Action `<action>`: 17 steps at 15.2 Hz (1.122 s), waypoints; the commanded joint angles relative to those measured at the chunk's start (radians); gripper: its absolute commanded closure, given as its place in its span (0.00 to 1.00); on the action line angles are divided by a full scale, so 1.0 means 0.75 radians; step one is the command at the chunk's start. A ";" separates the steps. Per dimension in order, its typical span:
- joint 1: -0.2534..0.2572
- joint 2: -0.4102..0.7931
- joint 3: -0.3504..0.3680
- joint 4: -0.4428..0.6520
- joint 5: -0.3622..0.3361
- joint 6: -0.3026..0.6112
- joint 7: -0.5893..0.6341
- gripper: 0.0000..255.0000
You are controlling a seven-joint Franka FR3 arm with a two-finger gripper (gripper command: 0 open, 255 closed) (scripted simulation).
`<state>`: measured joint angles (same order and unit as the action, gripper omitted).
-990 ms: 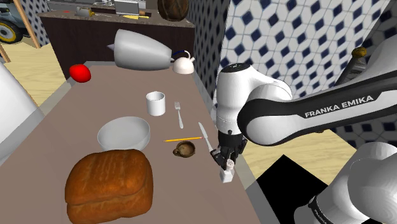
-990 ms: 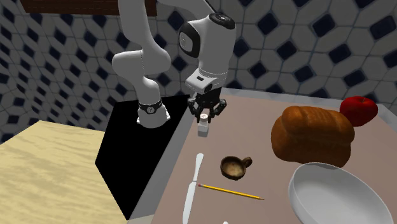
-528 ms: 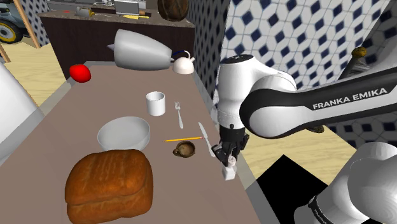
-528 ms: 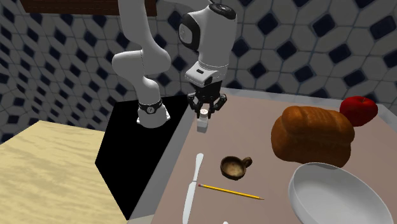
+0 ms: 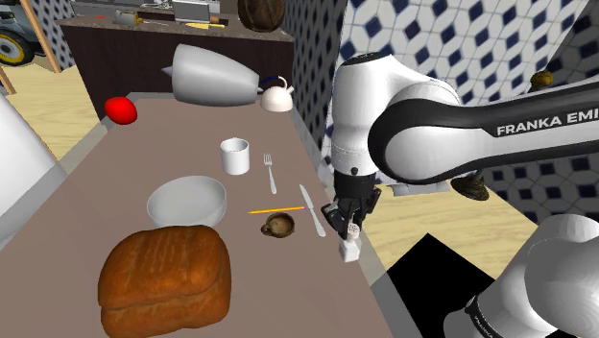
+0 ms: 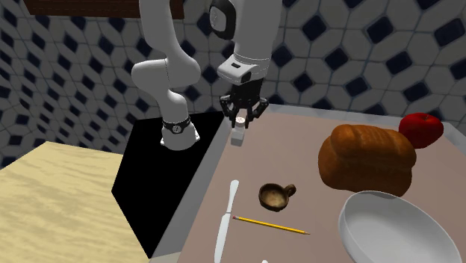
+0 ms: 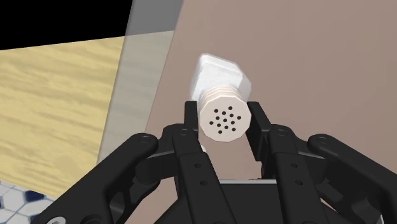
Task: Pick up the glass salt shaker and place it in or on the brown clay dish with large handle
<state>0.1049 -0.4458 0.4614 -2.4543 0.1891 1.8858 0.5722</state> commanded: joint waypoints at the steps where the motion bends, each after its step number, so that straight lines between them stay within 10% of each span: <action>1: -0.001 -0.016 -0.011 0.023 -0.002 -0.040 -0.007 1.00; 11: -0.005 -0.056 -0.042 0.154 -0.013 -0.210 -0.012 1.00; 17: -0.075 0.276 0.006 0.491 -0.130 -0.229 0.049 1.00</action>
<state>0.0546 -0.2810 0.4583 -2.1312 0.1064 1.7200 0.5978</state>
